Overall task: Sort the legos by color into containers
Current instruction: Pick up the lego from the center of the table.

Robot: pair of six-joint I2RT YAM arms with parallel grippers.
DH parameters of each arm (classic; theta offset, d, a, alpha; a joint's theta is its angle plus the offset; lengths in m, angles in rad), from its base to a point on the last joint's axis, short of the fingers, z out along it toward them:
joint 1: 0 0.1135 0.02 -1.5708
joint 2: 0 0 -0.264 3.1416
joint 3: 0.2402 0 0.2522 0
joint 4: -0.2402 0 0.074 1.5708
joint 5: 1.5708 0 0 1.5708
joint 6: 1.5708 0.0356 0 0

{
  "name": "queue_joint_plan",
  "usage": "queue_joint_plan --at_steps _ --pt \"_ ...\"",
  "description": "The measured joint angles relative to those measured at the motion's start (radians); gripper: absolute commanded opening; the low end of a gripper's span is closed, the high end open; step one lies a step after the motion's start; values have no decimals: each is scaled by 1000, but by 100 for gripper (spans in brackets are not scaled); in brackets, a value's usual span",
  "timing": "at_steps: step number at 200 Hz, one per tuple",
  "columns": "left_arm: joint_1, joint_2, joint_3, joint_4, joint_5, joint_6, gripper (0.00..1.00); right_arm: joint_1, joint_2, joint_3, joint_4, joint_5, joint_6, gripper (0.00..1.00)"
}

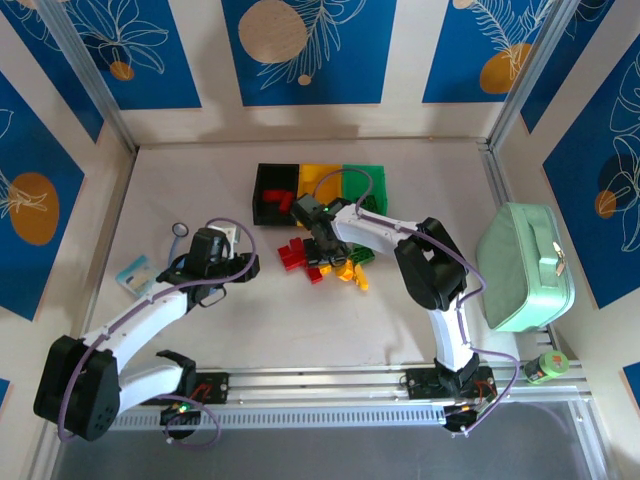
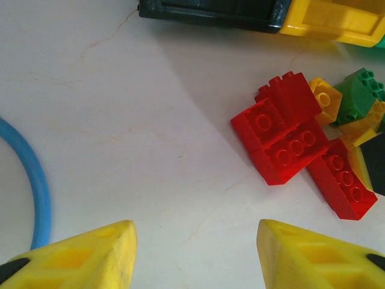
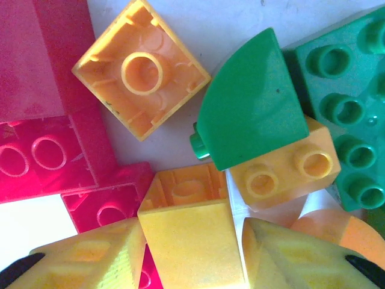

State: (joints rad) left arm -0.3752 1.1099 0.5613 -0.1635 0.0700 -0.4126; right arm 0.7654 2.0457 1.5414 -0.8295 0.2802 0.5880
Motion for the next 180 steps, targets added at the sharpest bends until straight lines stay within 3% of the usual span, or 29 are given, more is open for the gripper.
queue_joint_plan --at_steps 51,122,180 --pt "0 0 0 0 0 0 55 -1 0 1 0 0 1 34" --pt "0 0 0 0 0 0 55 -1 -16 -2 0 1 1 33" --pt "0 -3 0 0 0 0 55 -1 -120 -10 -9 10 0 33"
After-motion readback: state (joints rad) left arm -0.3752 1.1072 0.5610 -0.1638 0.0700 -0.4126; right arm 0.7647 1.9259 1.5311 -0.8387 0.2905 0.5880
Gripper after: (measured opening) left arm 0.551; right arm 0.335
